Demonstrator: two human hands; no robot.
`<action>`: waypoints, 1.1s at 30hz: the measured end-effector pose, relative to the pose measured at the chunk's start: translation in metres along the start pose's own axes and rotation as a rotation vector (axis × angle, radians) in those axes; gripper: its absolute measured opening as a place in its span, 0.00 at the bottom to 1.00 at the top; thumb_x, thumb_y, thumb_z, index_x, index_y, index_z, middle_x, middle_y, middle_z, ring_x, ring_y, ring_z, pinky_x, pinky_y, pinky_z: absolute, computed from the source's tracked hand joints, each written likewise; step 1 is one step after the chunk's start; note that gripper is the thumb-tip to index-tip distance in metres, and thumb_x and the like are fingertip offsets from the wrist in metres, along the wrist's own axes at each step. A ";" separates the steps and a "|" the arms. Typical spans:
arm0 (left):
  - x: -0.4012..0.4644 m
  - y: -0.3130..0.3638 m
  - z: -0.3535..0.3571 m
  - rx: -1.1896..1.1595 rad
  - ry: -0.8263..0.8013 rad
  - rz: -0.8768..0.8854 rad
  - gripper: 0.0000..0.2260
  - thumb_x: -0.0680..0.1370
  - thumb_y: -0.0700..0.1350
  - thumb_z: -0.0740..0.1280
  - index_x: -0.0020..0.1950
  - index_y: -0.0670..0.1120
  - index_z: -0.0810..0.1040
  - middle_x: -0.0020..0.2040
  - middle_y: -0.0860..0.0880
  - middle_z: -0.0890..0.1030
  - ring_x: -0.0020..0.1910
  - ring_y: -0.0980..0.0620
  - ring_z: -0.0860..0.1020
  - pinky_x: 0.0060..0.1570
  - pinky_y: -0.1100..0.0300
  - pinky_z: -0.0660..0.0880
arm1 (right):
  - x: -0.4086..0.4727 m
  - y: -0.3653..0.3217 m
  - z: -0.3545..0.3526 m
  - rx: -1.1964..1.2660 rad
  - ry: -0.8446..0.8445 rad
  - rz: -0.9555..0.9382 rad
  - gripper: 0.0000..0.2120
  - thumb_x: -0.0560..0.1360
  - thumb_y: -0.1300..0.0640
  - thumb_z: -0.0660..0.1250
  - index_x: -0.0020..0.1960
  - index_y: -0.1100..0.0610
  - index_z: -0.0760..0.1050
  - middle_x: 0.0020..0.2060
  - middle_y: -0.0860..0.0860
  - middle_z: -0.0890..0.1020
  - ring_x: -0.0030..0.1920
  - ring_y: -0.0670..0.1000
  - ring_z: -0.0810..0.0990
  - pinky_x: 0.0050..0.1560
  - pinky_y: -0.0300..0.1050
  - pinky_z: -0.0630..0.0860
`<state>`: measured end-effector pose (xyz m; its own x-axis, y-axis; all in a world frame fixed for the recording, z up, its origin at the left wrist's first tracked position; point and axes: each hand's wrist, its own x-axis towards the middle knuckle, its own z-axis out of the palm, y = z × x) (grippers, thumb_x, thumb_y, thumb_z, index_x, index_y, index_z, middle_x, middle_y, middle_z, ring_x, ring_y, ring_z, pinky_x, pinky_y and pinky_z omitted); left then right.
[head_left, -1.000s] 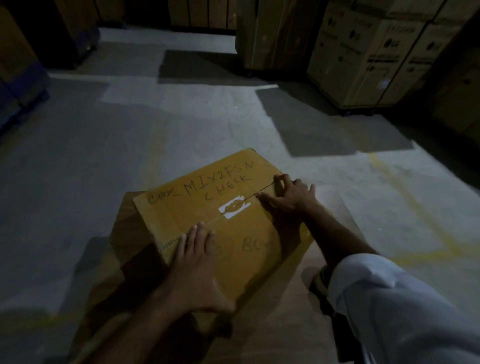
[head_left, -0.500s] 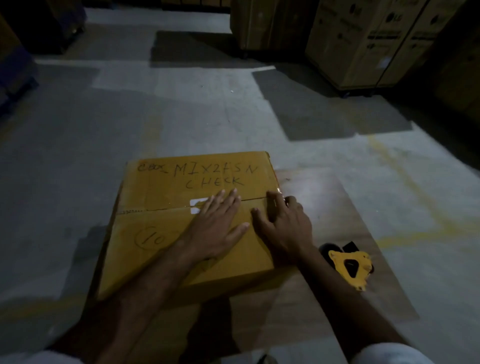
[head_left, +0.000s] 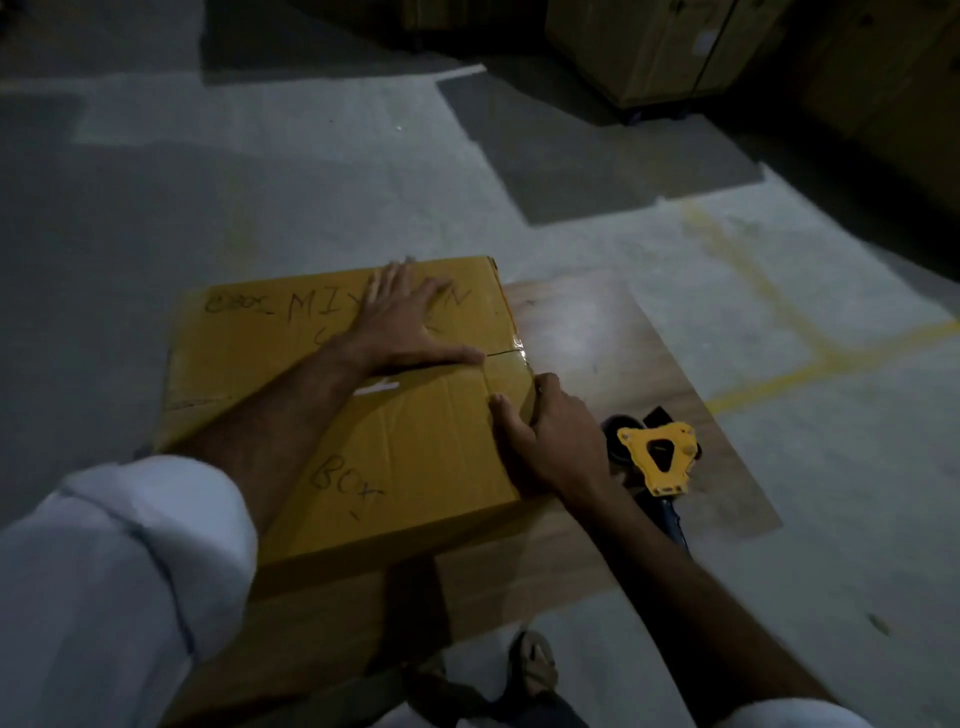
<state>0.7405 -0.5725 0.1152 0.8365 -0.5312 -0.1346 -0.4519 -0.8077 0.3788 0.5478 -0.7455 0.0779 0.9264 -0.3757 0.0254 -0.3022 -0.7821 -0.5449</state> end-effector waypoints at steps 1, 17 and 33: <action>0.005 0.001 -0.002 0.004 0.003 -0.014 0.61 0.54 0.87 0.64 0.82 0.64 0.52 0.85 0.44 0.43 0.83 0.42 0.41 0.80 0.40 0.38 | -0.005 0.002 0.000 0.005 0.005 0.002 0.35 0.76 0.24 0.53 0.64 0.53 0.69 0.44 0.46 0.77 0.43 0.50 0.78 0.37 0.44 0.72; -0.019 0.042 0.032 0.055 0.006 -0.010 0.65 0.56 0.90 0.55 0.84 0.57 0.42 0.84 0.40 0.40 0.83 0.40 0.37 0.78 0.39 0.33 | -0.025 0.077 -0.023 0.434 -0.012 0.150 0.25 0.84 0.39 0.61 0.76 0.50 0.70 0.68 0.51 0.76 0.64 0.48 0.76 0.64 0.55 0.78; -0.018 0.165 0.099 0.034 0.096 0.517 0.27 0.79 0.71 0.59 0.71 0.56 0.74 0.81 0.47 0.63 0.84 0.47 0.51 0.81 0.39 0.39 | -0.051 0.194 -0.008 0.212 -0.146 0.751 0.07 0.75 0.60 0.69 0.52 0.61 0.76 0.47 0.57 0.81 0.49 0.60 0.81 0.47 0.51 0.78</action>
<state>0.6200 -0.7215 0.0897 0.5254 -0.8381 0.1471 -0.8216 -0.4547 0.3437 0.4403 -0.8822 -0.0220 0.5161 -0.6850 -0.5143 -0.8223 -0.2280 -0.5214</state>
